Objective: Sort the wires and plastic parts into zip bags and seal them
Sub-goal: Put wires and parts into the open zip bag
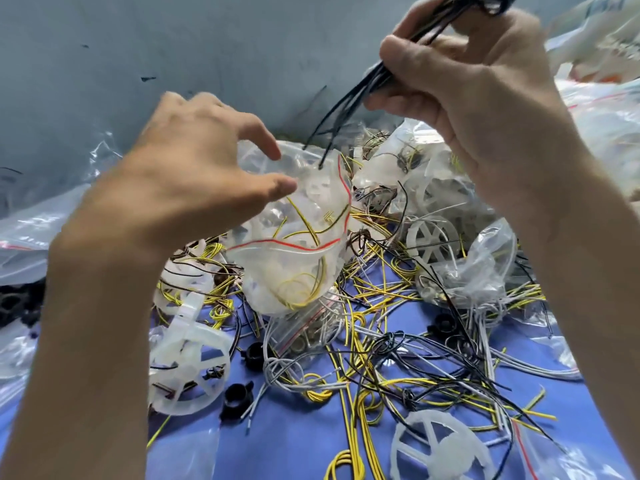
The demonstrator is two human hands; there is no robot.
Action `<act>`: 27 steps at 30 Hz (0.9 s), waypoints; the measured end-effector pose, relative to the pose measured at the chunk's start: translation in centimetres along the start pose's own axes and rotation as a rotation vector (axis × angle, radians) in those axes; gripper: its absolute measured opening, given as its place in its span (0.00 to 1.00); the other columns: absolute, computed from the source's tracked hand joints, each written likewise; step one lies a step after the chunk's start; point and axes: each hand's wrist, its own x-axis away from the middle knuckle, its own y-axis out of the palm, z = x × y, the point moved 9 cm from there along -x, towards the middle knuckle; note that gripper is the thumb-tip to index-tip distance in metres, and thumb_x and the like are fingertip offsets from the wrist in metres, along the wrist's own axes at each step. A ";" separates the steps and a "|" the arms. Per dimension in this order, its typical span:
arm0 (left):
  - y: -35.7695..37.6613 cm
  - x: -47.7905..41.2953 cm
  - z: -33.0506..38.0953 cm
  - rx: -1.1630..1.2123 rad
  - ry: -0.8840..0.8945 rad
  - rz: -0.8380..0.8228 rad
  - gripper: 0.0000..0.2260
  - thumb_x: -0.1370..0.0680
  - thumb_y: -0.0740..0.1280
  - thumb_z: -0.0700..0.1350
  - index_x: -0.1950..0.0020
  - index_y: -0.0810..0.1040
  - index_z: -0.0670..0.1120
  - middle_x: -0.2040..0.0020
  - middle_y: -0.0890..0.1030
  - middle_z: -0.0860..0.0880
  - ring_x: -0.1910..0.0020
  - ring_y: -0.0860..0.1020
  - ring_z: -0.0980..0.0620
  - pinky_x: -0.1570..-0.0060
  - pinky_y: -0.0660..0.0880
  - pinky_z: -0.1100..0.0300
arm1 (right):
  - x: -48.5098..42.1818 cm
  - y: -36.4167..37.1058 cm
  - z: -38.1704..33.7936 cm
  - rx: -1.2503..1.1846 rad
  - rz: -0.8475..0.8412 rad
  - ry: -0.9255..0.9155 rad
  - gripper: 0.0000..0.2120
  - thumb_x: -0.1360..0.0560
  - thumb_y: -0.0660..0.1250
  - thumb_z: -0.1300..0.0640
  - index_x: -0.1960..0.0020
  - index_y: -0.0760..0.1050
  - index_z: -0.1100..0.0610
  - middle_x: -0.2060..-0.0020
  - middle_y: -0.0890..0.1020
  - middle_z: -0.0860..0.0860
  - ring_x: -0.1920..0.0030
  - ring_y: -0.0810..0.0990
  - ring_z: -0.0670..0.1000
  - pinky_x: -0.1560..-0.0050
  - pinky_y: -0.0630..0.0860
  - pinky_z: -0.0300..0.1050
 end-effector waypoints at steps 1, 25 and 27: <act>0.1 0.0 -0.3 -0.016 -0.011 -0.017 0.13 0.33 0.69 0.61 0.50 0.76 0.63 0.46 0.74 0.51 0.41 0.71 0.49 0.48 0.64 0.59 | 0.1 0.5 -0.1 0.003 -0.024 -0.015 0.04 0.26 0.68 0.66 0.57 0.74 0.60 0.70 0.83 0.49 0.66 0.84 0.49 0.61 0.78 0.36; 0.1 -0.1 1.8 0.393 0.022 0.043 0.14 0.34 0.60 0.46 0.51 0.78 0.55 0.54 0.82 0.58 0.51 0.79 0.59 0.51 0.75 0.67 | 2.9 7.8 1.7 0.813 -0.233 -0.303 0.10 0.32 0.68 0.59 0.52 0.76 0.58 0.60 0.77 0.47 0.65 0.75 0.50 0.63 0.74 0.44; 0.2 -0.1 1.6 0.413 0.013 0.048 0.15 0.29 0.63 0.40 0.46 0.78 0.54 0.52 0.82 0.57 0.48 0.79 0.58 0.45 0.76 0.61 | 2.9 8.0 3.3 0.985 -0.306 -0.262 0.07 0.30 0.67 0.55 0.53 0.79 0.55 0.65 0.78 0.46 0.61 0.79 0.55 0.60 0.75 0.49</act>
